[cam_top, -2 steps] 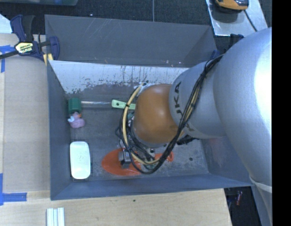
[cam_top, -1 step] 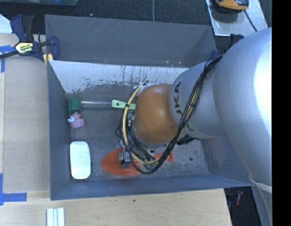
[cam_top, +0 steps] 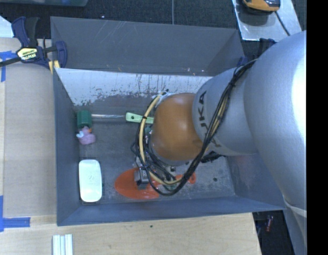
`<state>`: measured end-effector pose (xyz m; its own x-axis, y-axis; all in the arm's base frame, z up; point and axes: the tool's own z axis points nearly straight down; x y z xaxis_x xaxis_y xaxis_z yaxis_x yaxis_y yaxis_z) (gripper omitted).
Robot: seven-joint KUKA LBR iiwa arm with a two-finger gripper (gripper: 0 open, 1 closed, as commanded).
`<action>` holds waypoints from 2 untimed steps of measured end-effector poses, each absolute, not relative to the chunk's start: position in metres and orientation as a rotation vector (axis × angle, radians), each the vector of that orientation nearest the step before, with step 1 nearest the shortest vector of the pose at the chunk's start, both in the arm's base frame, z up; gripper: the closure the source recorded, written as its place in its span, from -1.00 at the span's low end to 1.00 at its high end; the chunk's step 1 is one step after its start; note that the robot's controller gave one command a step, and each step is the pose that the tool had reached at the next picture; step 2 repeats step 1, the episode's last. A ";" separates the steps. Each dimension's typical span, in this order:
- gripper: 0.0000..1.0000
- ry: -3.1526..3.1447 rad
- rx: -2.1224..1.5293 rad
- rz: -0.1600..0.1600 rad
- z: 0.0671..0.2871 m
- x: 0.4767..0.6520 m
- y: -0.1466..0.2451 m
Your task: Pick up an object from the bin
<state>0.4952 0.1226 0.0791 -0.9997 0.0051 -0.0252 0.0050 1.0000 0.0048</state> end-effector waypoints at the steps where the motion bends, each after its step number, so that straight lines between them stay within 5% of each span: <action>1: 1.00 3.111 0.008 0.010 0.088 0.496 0.123; 2: 1.00 3.111 0.008 0.010 0.088 0.496 0.123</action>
Offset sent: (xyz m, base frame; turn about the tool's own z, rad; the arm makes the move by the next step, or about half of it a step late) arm 0.0007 -0.0001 0.0877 0.0002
